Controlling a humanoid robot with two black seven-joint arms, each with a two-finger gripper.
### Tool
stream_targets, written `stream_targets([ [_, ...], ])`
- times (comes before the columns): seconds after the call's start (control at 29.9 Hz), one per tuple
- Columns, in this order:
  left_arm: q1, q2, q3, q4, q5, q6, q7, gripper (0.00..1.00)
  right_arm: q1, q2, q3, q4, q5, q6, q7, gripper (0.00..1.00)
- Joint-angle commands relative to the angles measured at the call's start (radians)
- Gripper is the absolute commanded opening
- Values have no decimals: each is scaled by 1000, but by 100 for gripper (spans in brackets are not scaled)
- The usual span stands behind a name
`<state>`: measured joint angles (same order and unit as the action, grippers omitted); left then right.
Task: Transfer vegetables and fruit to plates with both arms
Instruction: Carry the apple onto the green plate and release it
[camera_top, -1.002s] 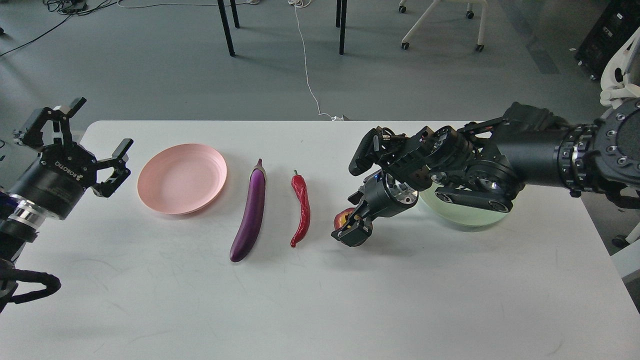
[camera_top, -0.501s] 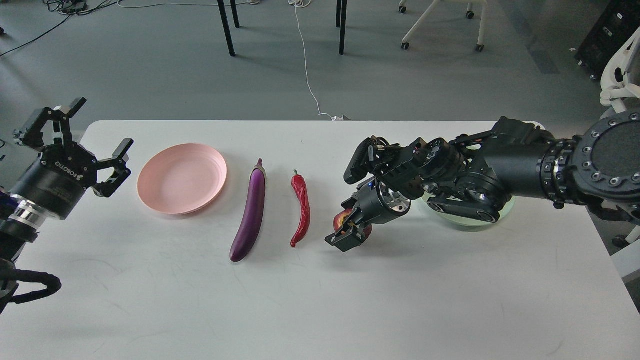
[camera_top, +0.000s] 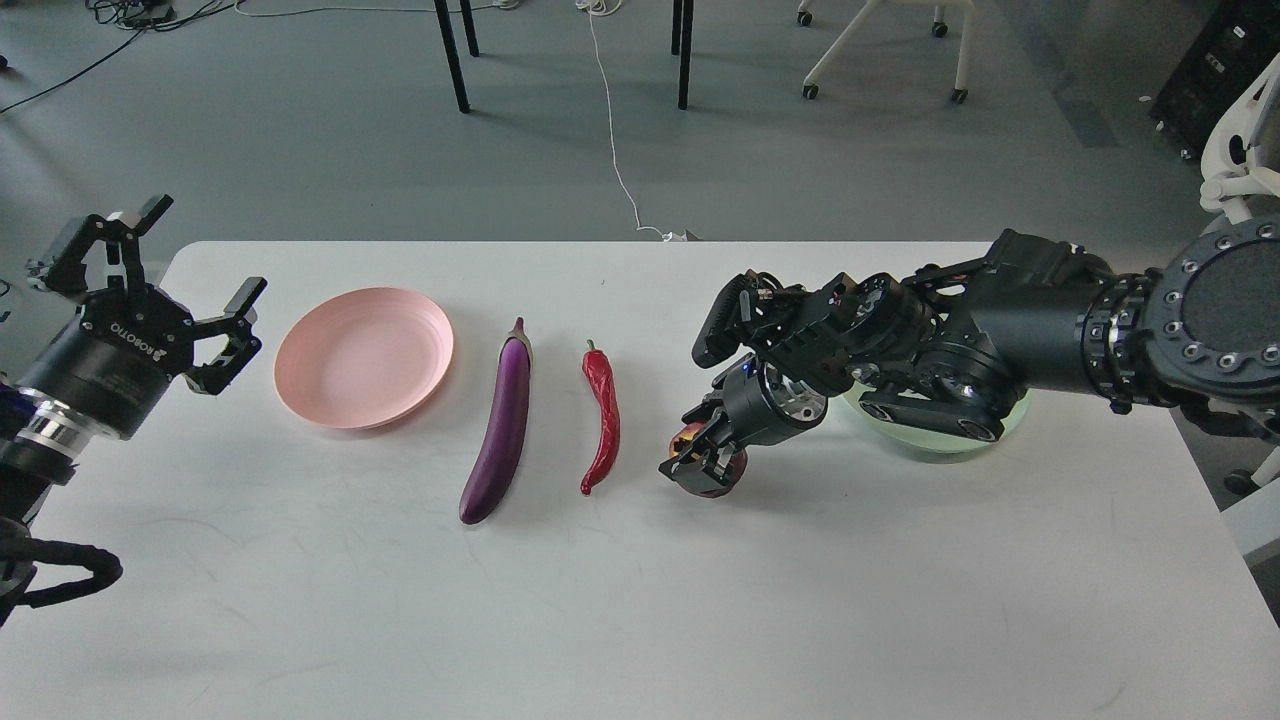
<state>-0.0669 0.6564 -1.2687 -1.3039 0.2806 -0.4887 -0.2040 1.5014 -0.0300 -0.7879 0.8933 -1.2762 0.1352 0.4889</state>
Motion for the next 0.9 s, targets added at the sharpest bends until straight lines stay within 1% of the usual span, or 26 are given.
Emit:
stream_targets([
  [0.0, 1, 0, 0, 0, -1, 0, 0, 100, 48, -39, 4, 7, 3, -2, 0, 42],
  [0.17, -1, 0, 0, -1, -1, 0, 0, 100, 129, -143, 7, 38, 5, -2, 0, 42],
  [0.33, -1, 0, 0, -8, -1, 0, 0, 100, 154, -319, 3, 65, -8, 1, 0, 43],
  [0.5, -1, 0, 0, -9, -1, 0, 0, 100, 96, -471, -1, 59, -51, 0, 0, 43],
  [0.67, -1, -6, 3, -11, 0, 0, 0, 100, 11, -539, 13, 41, -52, -22, 0, 44],
  [0.73, -1, -8, 3, -15, 2, 0, 0, 100, -19, -550, 27, 23, -52, -55, 0, 47],
  [0.87, -1, -6, 2, -34, 3, 0, 0, 100, -90, -550, 74, -13, -51, -101, 0, 62],
])
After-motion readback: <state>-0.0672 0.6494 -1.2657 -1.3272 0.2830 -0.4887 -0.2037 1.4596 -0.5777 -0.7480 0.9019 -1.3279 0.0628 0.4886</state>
